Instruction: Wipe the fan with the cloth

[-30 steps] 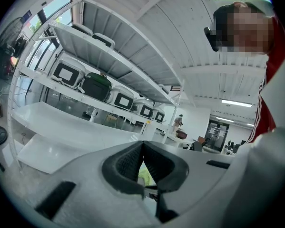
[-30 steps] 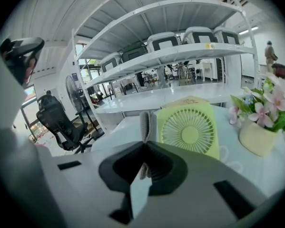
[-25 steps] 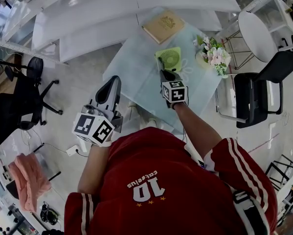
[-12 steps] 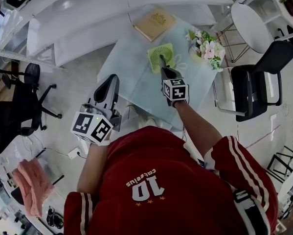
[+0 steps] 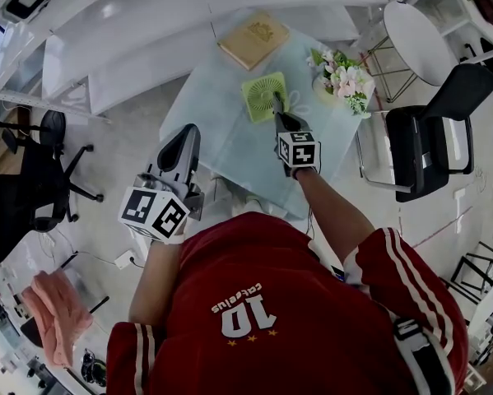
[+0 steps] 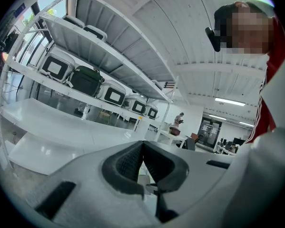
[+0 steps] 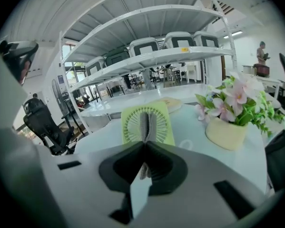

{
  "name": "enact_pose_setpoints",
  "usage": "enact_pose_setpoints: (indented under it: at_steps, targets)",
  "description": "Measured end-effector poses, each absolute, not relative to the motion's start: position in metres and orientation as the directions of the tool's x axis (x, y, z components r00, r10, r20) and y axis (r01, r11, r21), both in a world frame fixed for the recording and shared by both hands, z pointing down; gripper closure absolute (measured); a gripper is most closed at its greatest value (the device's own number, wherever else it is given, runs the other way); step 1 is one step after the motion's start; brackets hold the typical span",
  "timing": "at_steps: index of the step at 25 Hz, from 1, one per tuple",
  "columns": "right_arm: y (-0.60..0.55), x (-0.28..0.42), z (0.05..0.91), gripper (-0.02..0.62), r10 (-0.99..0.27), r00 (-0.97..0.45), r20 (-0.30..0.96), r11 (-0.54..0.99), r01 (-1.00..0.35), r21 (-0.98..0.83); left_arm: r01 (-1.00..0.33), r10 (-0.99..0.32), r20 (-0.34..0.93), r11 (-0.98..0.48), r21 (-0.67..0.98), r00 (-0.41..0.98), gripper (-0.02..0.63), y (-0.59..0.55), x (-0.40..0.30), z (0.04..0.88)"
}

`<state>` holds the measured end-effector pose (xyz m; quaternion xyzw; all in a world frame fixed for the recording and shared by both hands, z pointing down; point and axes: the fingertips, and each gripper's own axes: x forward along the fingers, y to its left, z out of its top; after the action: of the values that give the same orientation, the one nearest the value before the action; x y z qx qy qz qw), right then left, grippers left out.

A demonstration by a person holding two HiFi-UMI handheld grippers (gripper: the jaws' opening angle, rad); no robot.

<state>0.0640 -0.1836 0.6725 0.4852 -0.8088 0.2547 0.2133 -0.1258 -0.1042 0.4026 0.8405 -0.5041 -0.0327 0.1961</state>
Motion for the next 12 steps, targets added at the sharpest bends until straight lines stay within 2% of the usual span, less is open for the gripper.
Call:
enact_pose_setpoints:
  at_steps: [12]
  targets:
    - [-0.187, 0.092, 0.683, 0.581, -0.689, -0.395, 0.607, 0.352, -0.915, -0.196, -0.827, -0.848, 0.149, -0.434, 0.357, 0.509, 0.603, -0.109, -0.107, 0.405]
